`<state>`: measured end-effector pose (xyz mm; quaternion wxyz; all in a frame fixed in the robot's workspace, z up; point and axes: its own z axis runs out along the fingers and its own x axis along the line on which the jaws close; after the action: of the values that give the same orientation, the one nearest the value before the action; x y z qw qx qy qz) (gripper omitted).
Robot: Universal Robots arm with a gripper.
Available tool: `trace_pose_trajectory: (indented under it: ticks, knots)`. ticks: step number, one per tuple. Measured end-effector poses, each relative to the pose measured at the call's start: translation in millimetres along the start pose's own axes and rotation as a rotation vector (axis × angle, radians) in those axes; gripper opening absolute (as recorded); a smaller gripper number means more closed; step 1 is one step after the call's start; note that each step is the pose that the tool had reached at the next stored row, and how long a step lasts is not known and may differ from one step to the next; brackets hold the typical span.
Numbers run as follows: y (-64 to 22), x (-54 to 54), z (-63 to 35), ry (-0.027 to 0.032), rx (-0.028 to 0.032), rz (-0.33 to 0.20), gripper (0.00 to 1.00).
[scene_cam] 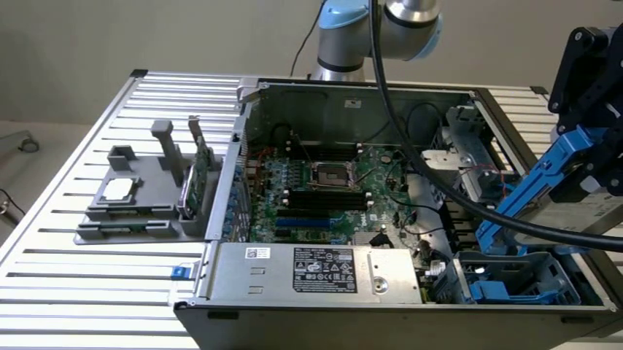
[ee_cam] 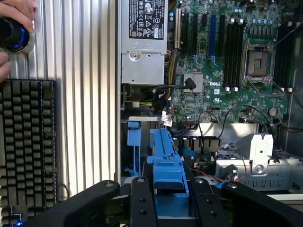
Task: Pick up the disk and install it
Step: 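Insert the disk into the insertion slot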
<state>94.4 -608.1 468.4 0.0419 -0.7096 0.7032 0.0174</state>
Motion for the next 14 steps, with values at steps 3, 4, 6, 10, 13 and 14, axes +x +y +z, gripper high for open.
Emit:
trace_pose_trajectory:
  ticks: [3,4,6,10,13,14]
  knots:
    - [0.0,0.0,0.0,-0.001,0.0,0.0,0.33]
    - [0.0,0.0,0.0,-0.001,0.0,0.0,0.33]
    - [0.1,0.0,0.1,-0.0009,0.0,0.0,0.33]
    - [0.3,0.5,4.9,0.0012,0.0,0.0,0.33]
    - [0.4,1.1,10.1,0.0014,0.0,0.0,0.33]
    - [0.5,1.4,11.7,0.0015,-0.0001,0.0,0.33]
